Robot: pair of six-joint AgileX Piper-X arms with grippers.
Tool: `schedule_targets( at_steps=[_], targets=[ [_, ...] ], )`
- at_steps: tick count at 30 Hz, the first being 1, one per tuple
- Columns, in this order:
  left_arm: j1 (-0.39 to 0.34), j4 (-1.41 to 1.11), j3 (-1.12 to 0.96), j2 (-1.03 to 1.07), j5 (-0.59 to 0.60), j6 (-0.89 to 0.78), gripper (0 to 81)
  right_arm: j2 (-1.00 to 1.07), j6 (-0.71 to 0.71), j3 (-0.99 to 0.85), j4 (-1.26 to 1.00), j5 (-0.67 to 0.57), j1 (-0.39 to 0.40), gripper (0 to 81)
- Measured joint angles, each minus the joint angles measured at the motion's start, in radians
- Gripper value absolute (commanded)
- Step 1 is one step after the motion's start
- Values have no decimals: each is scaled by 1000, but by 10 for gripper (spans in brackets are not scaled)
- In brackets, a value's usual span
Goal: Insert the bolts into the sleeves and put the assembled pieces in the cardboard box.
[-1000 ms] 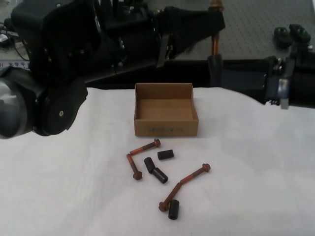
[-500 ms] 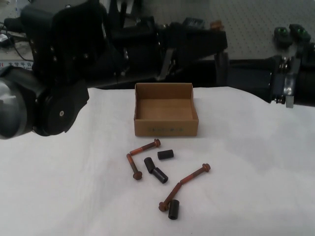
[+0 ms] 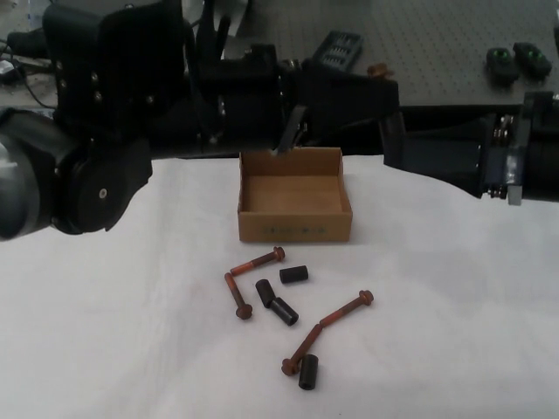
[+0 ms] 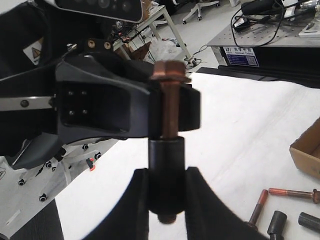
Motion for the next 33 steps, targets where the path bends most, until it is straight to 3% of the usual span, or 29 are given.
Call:
schedule_targets(
  at_steps=[2,5,14,21,26,29,33],
  targets=[
    [5,2,0,0,-6,-6,519,0,0,0,-11,2,-4,25],
    [7,12,7,0,-1,-45,484,0,0,-2,-26,6,-4,25],
    [7,-36,7,0,-22,-68,483,0,0,-2,-32,6,-4,25],
    [63,-3,9,-50,-32,-58,481,7,-21,-2,-32,34,-4,25],
    [146,262,8,-201,-23,71,384,60,-31,-15,-32,64,-4,25],
    [162,585,8,-289,-76,303,384,152,-34,-51,-32,75,-4,25],
    [162,863,8,-375,-169,455,384,308,-41,-155,-27,119,-4,25]
  ],
)
